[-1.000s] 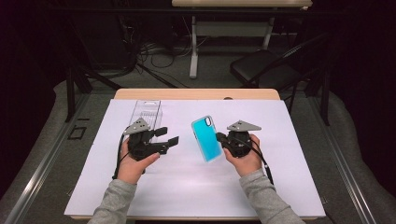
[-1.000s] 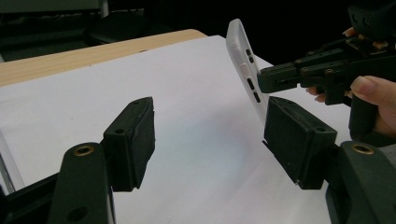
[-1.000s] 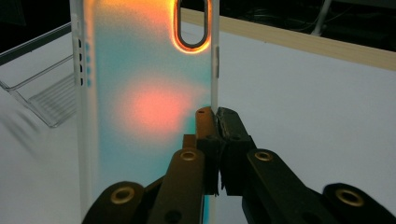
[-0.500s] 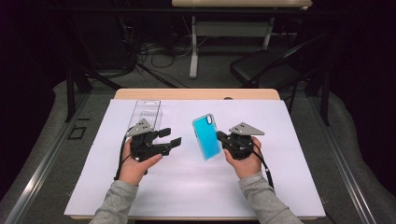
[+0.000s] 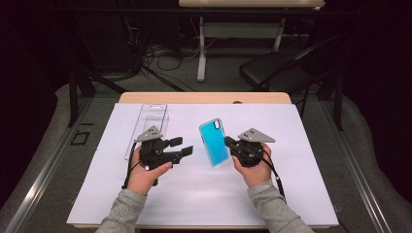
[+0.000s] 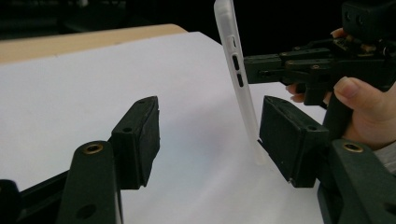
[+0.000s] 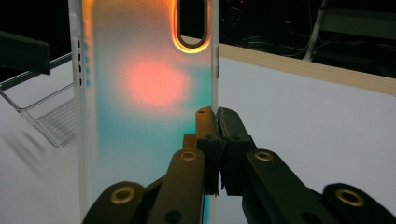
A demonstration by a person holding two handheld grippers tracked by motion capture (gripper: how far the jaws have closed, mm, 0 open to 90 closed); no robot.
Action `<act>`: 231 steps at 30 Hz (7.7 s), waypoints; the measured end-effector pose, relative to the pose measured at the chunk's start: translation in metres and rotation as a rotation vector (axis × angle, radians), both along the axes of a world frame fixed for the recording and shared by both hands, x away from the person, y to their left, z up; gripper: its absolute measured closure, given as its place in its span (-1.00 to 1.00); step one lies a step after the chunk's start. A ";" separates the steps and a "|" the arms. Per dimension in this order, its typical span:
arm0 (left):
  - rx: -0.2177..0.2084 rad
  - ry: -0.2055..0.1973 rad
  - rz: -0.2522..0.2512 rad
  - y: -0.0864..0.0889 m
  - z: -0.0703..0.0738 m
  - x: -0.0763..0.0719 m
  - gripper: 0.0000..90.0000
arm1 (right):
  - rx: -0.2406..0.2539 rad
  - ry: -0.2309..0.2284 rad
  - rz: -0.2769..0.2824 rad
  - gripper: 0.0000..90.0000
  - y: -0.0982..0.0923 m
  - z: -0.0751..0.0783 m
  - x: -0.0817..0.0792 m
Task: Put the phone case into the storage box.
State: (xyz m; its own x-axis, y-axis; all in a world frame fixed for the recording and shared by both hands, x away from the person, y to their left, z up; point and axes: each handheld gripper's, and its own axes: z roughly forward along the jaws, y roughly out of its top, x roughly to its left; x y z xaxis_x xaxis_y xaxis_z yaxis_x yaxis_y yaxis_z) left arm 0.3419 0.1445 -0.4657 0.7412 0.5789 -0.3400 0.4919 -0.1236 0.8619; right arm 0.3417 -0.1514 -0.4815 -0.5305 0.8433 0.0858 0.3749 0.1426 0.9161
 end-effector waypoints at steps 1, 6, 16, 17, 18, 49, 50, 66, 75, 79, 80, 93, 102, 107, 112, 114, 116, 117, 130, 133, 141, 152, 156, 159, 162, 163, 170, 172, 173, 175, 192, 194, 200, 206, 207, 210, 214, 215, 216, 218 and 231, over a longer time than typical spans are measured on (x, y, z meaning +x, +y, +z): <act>-0.022 0.012 -0.006 0.000 -0.001 0.000 -0.15 | 0.002 -0.002 0.002 0.97 0.000 0.000 0.000; -0.058 0.060 -0.030 -0.006 -0.006 -0.001 -0.11 | 0.000 -0.004 0.009 0.97 0.002 0.000 -0.002; -0.048 0.122 -0.041 -0.015 -0.012 -0.004 -0.01 | -0.002 -0.015 0.021 0.97 0.006 0.001 -0.004; -0.051 0.124 -0.038 -0.015 -0.012 -0.005 -0.01 | 0.000 -0.017 0.023 0.97 0.006 0.001 -0.005; -0.055 0.126 -0.034 -0.016 -0.012 -0.005 0.00 | -0.001 -0.018 0.026 0.97 0.006 0.001 -0.005; -0.054 0.167 -0.054 -0.025 -0.021 -0.006 0.18 | -0.007 -0.025 0.047 0.97 0.012 0.002 -0.009; -0.054 0.167 -0.052 -0.025 -0.021 -0.006 0.19 | -0.006 -0.025 0.047 0.97 0.012 0.002 -0.009; -0.115 0.206 -0.039 -0.021 -0.022 -0.007 0.37 | -0.011 -0.030 0.056 0.96 0.016 0.001 -0.012; -0.131 0.254 -0.045 -0.020 -0.024 -0.006 0.47 | -0.016 -0.028 0.065 0.97 0.018 -0.001 -0.013; -0.125 0.259 -0.052 -0.021 -0.024 -0.006 0.52 | -0.019 -0.023 0.069 0.97 0.020 -0.001 -0.013; -0.125 0.261 -0.054 -0.021 -0.024 -0.007 0.54 | -0.017 -0.022 0.069 0.97 0.020 -0.001 -0.013; -0.118 0.268 -0.051 -0.023 -0.024 -0.007 0.71 | -0.023 -0.022 0.079 0.96 0.023 -0.003 -0.014; -0.128 0.284 -0.045 -0.023 -0.024 -0.008 0.80 | -0.024 -0.021 0.080 0.97 0.023 -0.004 -0.014; -0.134 0.292 -0.044 -0.023 -0.024 -0.008 0.80 | -0.023 -0.019 0.081 0.97 0.023 -0.004 -0.014; -0.135 0.295 -0.040 -0.022 -0.024 -0.008 0.80 | -0.023 -0.018 0.082 0.97 0.023 -0.004 -0.014; -0.135 0.293 -0.041 -0.022 -0.024 -0.008 0.80 | -0.022 -0.016 0.081 0.97 0.023 -0.004 -0.014; -0.139 0.296 -0.041 -0.022 -0.024 -0.008 0.81 | -0.022 -0.016 0.081 0.97 0.023 -0.004 -0.014; -0.141 0.297 -0.041 -0.022 -0.025 -0.008 0.80 | -0.021 -0.017 0.082 0.97 0.023 -0.004 -0.014; -0.138 0.303 -0.043 -0.020 -0.025 -0.007 0.81 | -0.017 -0.012 0.087 0.96 0.023 -0.004 -0.013; -0.137 0.302 -0.043 -0.020 -0.025 -0.008 0.81 | -0.017 -0.014 0.088 0.96 0.023 -0.004 -0.013; -0.143 0.304 -0.042 -0.020 -0.024 -0.007 0.81 | -0.012 -0.011 0.090 0.96 0.023 -0.004 -0.013; -0.152 0.309 -0.039 -0.018 -0.025 -0.007 0.81 | -0.008 -0.009 0.094 0.94 0.023 -0.004 -0.013; -0.157 0.310 -0.036 -0.018 -0.025 -0.007 0.81 | -0.007 -0.006 0.099 0.91 0.023 -0.004 -0.014; -0.158 0.309 -0.035 -0.017 -0.025 -0.007 0.81 | -0.003 -0.005 0.101 0.88 0.024 -0.004 -0.014; -0.158 0.308 -0.032 -0.017 -0.026 -0.006 0.81 | 0.000 -0.006 0.105 0.84 0.024 -0.004 -0.014; -0.154 0.306 -0.034 -0.016 -0.026 -0.006 0.81 | 0.004 -0.009 0.107 0.82 0.024 -0.004 -0.014; -0.154 0.302 -0.027 -0.012 -0.026 -0.004 0.81 | 0.011 -0.013 0.121 0.64 0.022 0.000 -0.014; -0.158 0.301 -0.022 -0.011 -0.026 -0.004 0.81 | 0.018 -0.008 0.131 0.58 0.021 0.001 -0.014; -0.156 0.297 -0.020 -0.011 -0.025 -0.004 0.81 | 0.022 -0.010 0.135 0.55 0.021 0.002 -0.014; -0.156 0.294 -0.016 -0.009 -0.025 -0.004 0.81 | 0.013 -0.010 0.144 0.45 0.021 0.003 -0.013; -0.132 0.267 -0.013 0.004 -0.017 -0.001 0.81 | -0.028 0.016 0.201 0.32 0.024 0.010 -0.013; -0.133 0.267 -0.012 0.005 -0.017 -0.001 0.81 | -0.033 0.024 0.204 0.35 0.024 0.011 -0.013; -0.129 0.262 -0.014 0.009 -0.014 0.000 0.81 | -0.040 0.066 0.246 0.38 0.023 0.012 -0.012; -0.125 0.256 -0.025 0.013 -0.011 0.001 0.81 | -0.058 0.054 0.266 0.20 0.020 0.015 -0.009; -0.125 0.255 -0.028 0.013 -0.010 0.001 0.81 | -0.055 0.049 0.264 0.15 0.020 0.015 -0.009; -0.122 0.251 -0.035 0.015 -0.009 0.002 0.81 | -0.058 0.049 0.272 0.10 0.017 0.015 -0.007; -0.106 0.245 -0.045 0.016 -0.007 0.002 0.81 | -0.049 0.074 0.282 0.02 0.016 0.015 -0.006; -0.100 0.239 -0.050 0.016 -0.007 0.002 0.81 | -0.048 0.073 0.286 -0.01 0.016 0.015 -0.006; -0.096 0.237 -0.052 0.017 -0.006 0.002 0.81 | -0.051 0.072 0.294 -0.05 0.016 0.015 -0.006; -0.091 0.237 -0.055 0.017 -0.005 0.002 0.81 | -0.059 0.071 0.302 -0.10 0.016 0.015 -0.006; -0.078 0.219 -0.111 0.019 0.000 0.001 0.81 | -0.025 0.132 0.338 -0.36 0.012 0.017 -0.003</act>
